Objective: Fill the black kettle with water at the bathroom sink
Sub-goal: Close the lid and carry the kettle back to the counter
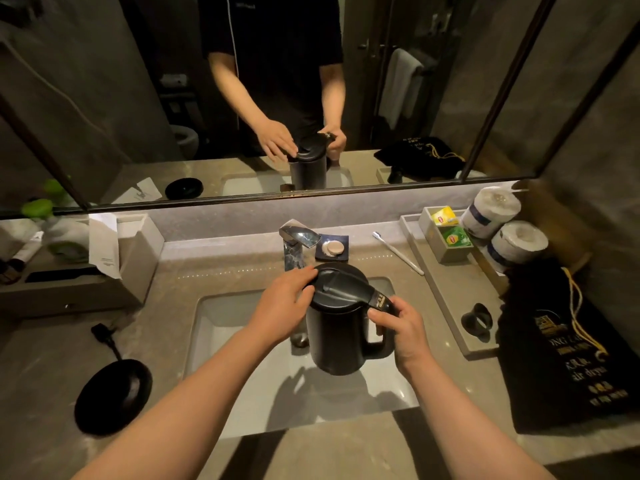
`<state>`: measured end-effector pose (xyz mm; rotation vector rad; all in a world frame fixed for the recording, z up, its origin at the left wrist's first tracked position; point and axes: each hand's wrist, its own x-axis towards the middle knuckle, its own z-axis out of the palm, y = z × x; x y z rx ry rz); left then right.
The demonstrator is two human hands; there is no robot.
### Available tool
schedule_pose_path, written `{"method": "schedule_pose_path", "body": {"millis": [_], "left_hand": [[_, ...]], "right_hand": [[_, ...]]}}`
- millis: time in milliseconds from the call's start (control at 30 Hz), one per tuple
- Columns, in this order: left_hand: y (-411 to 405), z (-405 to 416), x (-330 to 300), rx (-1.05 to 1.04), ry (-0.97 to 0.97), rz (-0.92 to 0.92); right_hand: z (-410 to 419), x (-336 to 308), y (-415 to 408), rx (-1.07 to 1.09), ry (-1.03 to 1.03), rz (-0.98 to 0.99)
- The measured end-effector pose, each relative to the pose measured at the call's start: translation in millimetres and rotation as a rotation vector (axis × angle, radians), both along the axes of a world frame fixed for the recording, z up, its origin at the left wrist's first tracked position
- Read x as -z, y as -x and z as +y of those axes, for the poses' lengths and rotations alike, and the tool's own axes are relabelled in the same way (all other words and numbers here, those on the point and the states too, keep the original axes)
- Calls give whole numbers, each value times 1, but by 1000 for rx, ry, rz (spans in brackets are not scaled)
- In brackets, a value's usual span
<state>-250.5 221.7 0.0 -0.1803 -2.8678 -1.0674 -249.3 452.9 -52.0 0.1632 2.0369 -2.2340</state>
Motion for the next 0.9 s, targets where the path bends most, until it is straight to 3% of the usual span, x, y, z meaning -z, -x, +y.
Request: {"method": "schedule_pose_path", "body": {"millis": [267, 333, 467, 567, 700, 900], "left_hand": [[-5, -14, -11, 37, -21, -7], [-11, -14, -12, 7, -127, 29], [-28, -14, -17, -320, -652, -69], [-42, -28, -19, -364, -815, -105], [-64, -51, -28, -446, -955, -77], [-110, -113, -33, -572, -1007, 39]], "right_hand": [[-10, -27, -6, 2, 45, 65], [-14, -32, -6, -8, 48, 82], [-25, -43, -3, -72, 70, 104], [-38, -50, -2, -148, 94, 133], [-69, -55, -4, -265, 95, 170], [-141, -70, -13, -504, -30, 258]]}}
